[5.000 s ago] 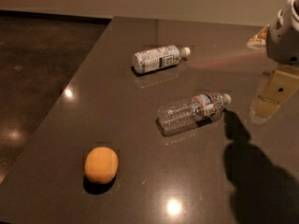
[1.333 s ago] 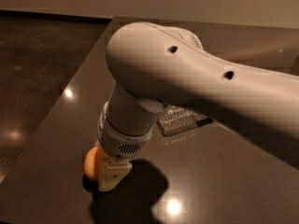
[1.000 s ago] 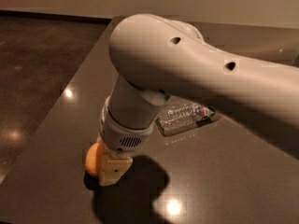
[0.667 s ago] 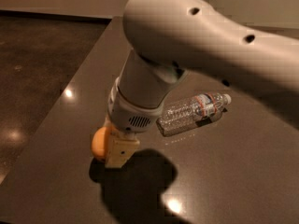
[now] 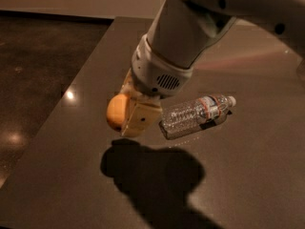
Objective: Pick orange
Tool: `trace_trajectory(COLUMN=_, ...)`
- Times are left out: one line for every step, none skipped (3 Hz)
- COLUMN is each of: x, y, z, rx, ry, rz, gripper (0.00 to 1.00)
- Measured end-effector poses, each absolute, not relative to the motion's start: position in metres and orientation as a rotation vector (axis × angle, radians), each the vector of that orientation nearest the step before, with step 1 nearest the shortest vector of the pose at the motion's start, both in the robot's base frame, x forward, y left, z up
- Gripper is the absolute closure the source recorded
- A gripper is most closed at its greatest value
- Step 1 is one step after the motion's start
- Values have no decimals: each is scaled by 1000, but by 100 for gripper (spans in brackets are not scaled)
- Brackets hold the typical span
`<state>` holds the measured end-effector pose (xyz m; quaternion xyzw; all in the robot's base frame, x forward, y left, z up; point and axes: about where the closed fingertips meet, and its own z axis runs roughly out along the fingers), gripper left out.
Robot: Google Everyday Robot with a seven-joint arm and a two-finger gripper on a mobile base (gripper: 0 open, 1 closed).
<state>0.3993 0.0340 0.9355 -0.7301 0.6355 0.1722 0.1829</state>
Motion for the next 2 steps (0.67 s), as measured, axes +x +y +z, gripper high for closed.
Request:
trace_trajectory(x=404, y=20, z=954, rx=-2029, ry=1776, rz=510, gripper=100)
trace_trajectory(x=405, y=19, z=957, rx=-2024, ry=1771, rz=512, gripper=100)
